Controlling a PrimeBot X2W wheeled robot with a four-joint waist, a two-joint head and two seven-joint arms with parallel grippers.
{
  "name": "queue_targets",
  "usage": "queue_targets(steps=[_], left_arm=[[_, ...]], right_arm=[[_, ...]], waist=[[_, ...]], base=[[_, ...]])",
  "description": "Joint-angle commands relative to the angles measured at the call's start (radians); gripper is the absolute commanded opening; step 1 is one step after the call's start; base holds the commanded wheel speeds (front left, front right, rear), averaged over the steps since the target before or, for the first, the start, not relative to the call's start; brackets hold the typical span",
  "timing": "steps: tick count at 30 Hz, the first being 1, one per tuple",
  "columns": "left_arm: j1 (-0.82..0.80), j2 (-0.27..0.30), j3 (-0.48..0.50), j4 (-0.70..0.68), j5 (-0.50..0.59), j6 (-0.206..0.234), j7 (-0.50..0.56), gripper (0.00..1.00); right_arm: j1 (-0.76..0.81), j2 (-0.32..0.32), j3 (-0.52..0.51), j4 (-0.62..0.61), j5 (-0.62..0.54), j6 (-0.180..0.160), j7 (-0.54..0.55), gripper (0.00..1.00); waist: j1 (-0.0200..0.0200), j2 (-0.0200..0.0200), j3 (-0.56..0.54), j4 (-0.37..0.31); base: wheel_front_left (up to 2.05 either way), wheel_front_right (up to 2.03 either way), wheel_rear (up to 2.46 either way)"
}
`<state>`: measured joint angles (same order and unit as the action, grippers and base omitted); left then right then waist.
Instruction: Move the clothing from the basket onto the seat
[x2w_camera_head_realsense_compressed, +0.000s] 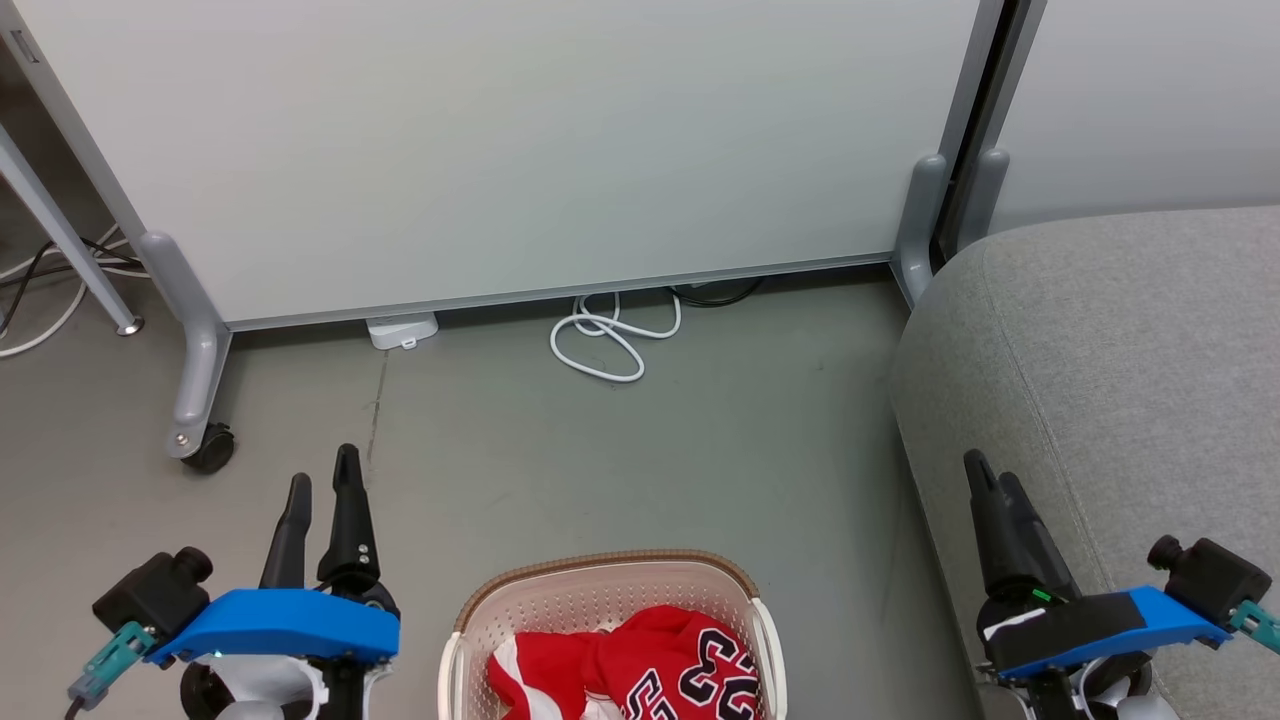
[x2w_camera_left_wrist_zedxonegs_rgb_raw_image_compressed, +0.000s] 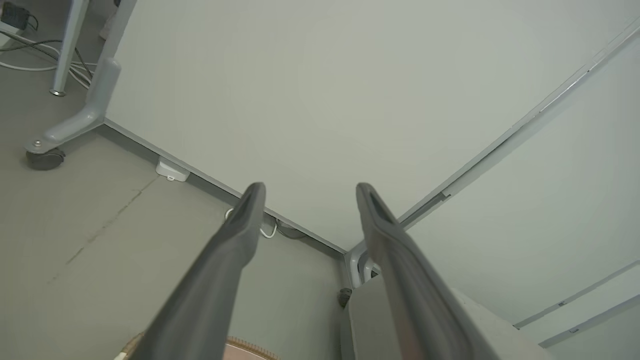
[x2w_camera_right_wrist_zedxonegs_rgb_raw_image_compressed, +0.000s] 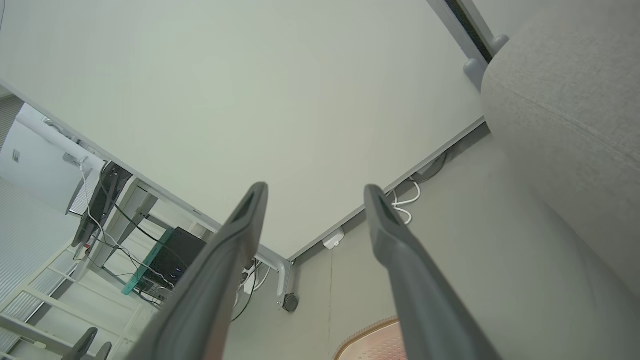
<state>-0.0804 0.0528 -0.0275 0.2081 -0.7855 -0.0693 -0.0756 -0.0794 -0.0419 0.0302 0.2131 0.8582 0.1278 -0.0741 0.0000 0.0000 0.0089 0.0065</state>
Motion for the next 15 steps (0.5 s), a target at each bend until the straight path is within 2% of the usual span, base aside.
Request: queue_targets(steps=[1, 15], left_arm=[[-0.028, 0.008, -0.009, -0.006, 0.034, 0.006, -0.009, 1.00], [-0.047, 0.029, -0.069, 0.025, 0.216, 0.039, -0.052, 1.00]], right_arm=[[-0.028, -0.006, 0.005, -0.008, -0.030, 0.003, -0.010, 1.00], [-0.038, -0.008, 0.034, -0.006, -0.216, 0.003, -0.053, 1.00]], waist=[[0.0000, 0.0000, 0.000, 0.000], [0.0000, 0.0000, 0.000, 0.002]], base=[[0.00, 0.00, 0.00], [0.00, 0.00, 0.00]])
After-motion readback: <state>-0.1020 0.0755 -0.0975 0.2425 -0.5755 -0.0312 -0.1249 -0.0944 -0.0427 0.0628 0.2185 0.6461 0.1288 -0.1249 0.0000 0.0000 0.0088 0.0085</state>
